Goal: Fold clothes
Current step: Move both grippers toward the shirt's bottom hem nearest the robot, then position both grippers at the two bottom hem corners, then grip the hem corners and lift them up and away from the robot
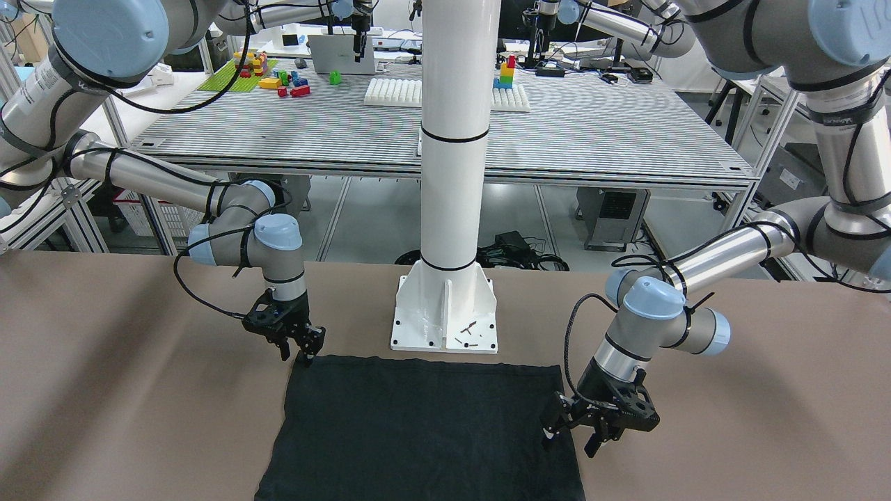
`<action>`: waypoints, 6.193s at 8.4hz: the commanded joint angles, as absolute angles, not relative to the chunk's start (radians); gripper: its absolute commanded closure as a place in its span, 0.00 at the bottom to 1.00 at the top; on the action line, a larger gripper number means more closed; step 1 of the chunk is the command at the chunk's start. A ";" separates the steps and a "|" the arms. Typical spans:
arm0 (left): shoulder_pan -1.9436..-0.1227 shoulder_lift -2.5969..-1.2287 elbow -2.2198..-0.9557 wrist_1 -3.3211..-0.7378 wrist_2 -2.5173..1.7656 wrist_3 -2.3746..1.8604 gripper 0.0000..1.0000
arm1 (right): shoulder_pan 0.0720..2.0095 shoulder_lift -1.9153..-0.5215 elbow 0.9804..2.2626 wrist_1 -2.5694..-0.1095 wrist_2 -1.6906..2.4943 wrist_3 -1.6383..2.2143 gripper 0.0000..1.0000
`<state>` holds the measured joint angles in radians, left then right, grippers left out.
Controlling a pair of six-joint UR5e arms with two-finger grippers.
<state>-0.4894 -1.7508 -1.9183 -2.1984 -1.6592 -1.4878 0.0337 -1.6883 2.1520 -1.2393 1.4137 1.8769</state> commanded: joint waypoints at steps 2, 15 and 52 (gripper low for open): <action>-0.488 -1.755 -1.919 -2.194 -1.657 -1.488 0.07 | 0.009 -1.697 2.154 -1.239 1.393 1.882 0.56; -0.109 -1.558 -2.122 -2.132 -1.309 -1.863 0.17 | -0.021 -1.720 2.232 -1.239 1.388 1.898 1.00; -0.706 -1.891 -2.025 -1.770 -1.788 -1.550 1.00 | 0.774 -1.255 2.087 -1.729 1.855 1.222 1.00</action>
